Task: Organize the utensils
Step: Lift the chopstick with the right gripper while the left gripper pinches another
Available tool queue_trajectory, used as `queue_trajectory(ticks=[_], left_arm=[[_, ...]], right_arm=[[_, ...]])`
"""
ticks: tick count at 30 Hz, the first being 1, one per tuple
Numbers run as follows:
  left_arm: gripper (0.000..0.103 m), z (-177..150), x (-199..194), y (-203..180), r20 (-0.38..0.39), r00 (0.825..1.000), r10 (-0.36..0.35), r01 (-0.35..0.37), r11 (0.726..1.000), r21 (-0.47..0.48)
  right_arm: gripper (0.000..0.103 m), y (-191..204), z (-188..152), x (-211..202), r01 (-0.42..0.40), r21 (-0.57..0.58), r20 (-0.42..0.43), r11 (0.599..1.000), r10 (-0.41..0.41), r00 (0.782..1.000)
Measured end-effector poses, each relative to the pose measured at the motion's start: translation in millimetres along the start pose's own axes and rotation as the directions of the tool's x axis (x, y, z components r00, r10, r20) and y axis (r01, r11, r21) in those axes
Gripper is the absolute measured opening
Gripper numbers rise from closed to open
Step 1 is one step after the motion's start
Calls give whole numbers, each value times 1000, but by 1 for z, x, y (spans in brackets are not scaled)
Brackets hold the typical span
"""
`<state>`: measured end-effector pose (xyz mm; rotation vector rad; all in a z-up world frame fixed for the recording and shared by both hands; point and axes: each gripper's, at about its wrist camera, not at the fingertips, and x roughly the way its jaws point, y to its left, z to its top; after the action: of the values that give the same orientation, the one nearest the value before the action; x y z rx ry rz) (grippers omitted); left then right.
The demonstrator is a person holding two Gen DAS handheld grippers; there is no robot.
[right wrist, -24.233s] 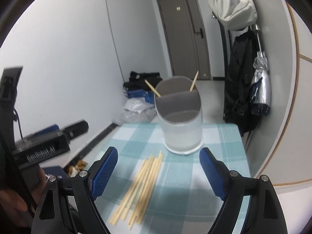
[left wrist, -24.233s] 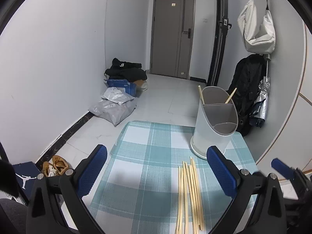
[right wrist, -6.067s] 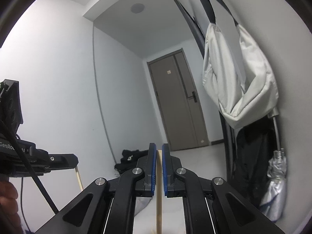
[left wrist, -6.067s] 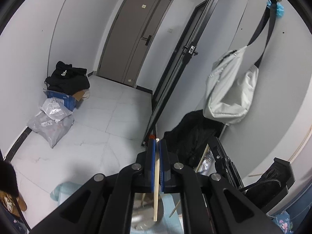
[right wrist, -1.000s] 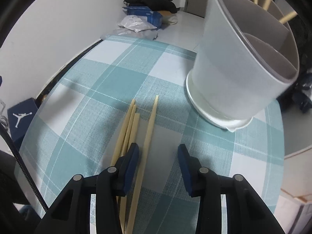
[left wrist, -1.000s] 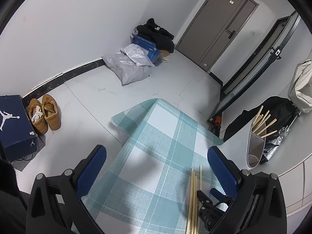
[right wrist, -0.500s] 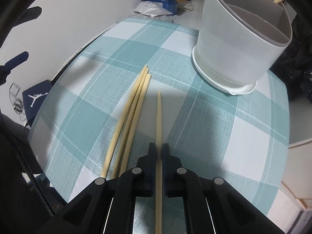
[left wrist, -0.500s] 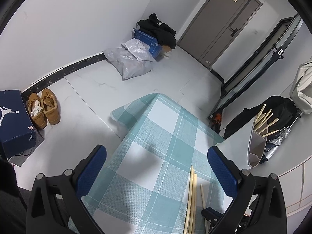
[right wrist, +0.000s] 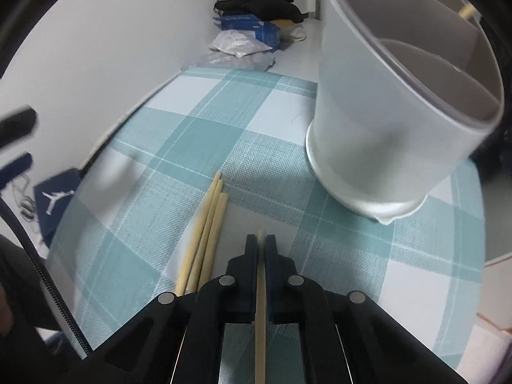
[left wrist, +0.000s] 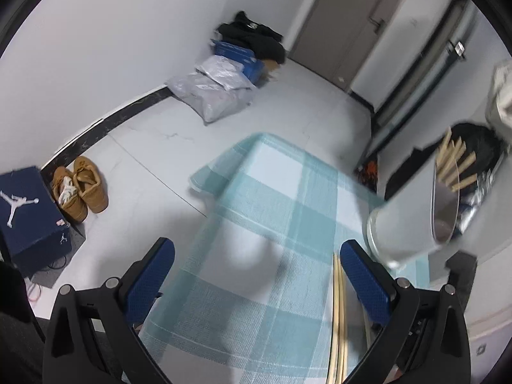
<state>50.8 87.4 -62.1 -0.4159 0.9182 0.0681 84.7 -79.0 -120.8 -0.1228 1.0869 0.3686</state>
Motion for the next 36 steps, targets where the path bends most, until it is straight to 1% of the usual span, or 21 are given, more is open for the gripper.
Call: queue_trajectory(ticks=[4,8,9,10,12,13,16,19,21,23,26,27,29,31,34,35,36], left_arm=[[102,-14,9,-17,-64,998,4,2,996,90],[102,-32,21,-43,-156,988,5,29,976,214],[102,-36,22,-47,-165,986,15,26,970,243],[102,-42,24,-53,-171,985,36,13,960,278],[102,-49,28,-61,-193,980,49,15,948,318],[102,-51,30,-64,-198,978,63,6,944,331],[102,-56,36,-68,-216,971,101,-18,934,356],[102,-59,45,-66,-230,960,162,-68,927,369],[101,-58,47,-63,-244,958,154,-62,935,348],[101,-56,47,-61,-231,955,184,-93,929,358],[101,-53,48,-58,-233,952,201,-105,924,367],[101,-51,49,-58,-235,949,212,-112,919,378],[100,-45,51,-57,-236,948,211,-112,921,374],[95,-36,55,-57,-237,948,212,-113,922,370],[88,-22,66,-61,-245,947,206,-114,932,343],[83,-20,70,-64,-245,947,208,-119,935,334],[76,-18,74,-68,-244,946,212,-125,935,331]], right_arm=[[3,-9,-5,-13,-44,73,47,996,40,998],[3,-27,-3,-42,-110,148,149,983,88,985],[3,-33,-4,-48,-128,167,172,978,99,980],[3,-42,-5,-56,-149,203,199,968,109,974],[3,-57,-8,-67,-196,262,237,945,134,962],[3,-67,-10,-74,-231,303,263,925,152,953],[3,-89,-17,-88,-291,376,328,880,167,930],[3,-103,-24,-98,-301,403,345,865,161,925],[3,-107,-29,-104,-304,407,356,861,157,921],[3,-106,-29,-104,-310,407,365,859,158,918],[3,-116,-32,-117,-302,397,381,867,143,913],[3,-113,-29,-114,-298,396,384,868,139,913],[3,-114,-31,-117,-289,391,387,874,128,913],[3,-115,-32,-119,-292,391,391,873,130,911],[3,-118,-31,-118,-308,398,395,864,142,908],[3,-118,-31,-118,-311,399,395,863,144,907],[3,-119,-31,-118,-310,398,397,864,142,907]])
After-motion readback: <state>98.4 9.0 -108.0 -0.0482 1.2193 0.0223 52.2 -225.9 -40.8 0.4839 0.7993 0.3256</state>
